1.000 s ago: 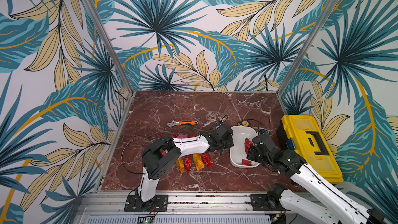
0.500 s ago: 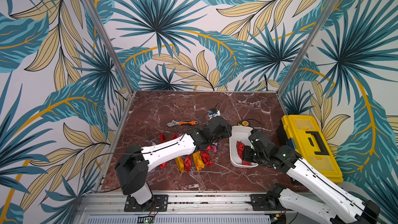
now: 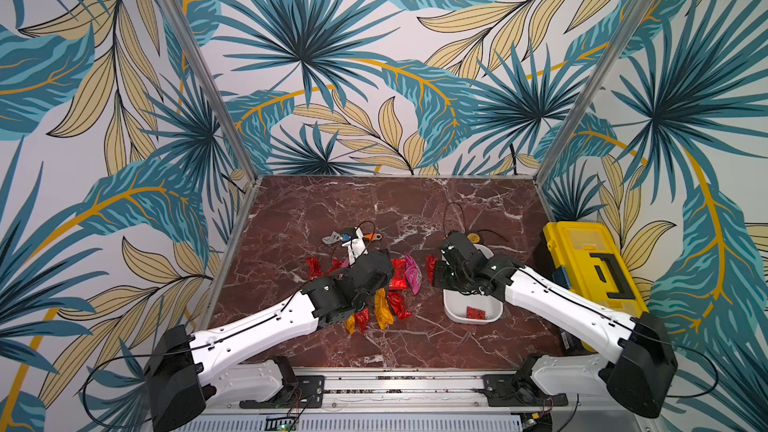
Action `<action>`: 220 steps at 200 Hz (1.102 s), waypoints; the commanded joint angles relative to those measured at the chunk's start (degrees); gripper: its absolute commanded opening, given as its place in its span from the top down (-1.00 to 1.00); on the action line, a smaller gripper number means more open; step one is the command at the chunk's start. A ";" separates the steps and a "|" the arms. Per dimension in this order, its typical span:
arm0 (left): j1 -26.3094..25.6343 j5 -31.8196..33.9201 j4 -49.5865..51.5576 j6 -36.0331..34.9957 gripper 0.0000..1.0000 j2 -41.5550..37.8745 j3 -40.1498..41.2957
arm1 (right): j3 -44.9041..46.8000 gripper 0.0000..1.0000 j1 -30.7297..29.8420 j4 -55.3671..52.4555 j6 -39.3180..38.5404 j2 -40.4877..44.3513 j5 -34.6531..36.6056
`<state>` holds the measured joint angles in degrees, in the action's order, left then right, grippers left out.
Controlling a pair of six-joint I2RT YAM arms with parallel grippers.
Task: Take the tea bags out of the storage box
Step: Place the tea bag at the center of the board.
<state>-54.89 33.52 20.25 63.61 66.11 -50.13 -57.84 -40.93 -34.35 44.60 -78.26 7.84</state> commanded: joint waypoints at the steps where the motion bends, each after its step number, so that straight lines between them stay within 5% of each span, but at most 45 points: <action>1: 0.71 4.53 5.20 2.04 -0.09 -3.25 2.85 | -2.27 0.89 -0.21 1.04 0.52 -5.68 5.76; 49: 1.89 3.56 6.32 2.47 -0.10 -5.37 4.76 | -5.73 0.86 0.11 0.86 -0.72 -14.69 9.31; 86: 2.59 2.70 6.17 2.41 -0.11 -5.72 5.39 | -6.32 0.54 0.11 0.86 -0.54 -16.41 7.74; 130: 3.48 -0.12 2.98 0.23 -0.12 -5.64 6.15 | -6.34 0.38 0.15 -1.92 -1.75 -10.94 7.96; 165: 3.74 -9.24 -6.48 -7.22 -0.12 -3.45 5.79 | -3.31 0.27 0.24 -9.65 -1.10 -0.98 8.53; 185: 3.72 -15.81 -11.50 -9.09 -0.11 -0.14 5.14 | 0.31 0.24 0.33 -15.72 3.81 5.73 9.83; 220: 2.09 -25.29 -13.60 -10.81 -0.12 10.15 -1.18 | 5.94 0.12 1.57 -27.88 24.64 16.97 11.19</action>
<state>-51.46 17.15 10.92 56.07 70.48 -46.22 -55.72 -40.25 -49.43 53.60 -66.00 17.21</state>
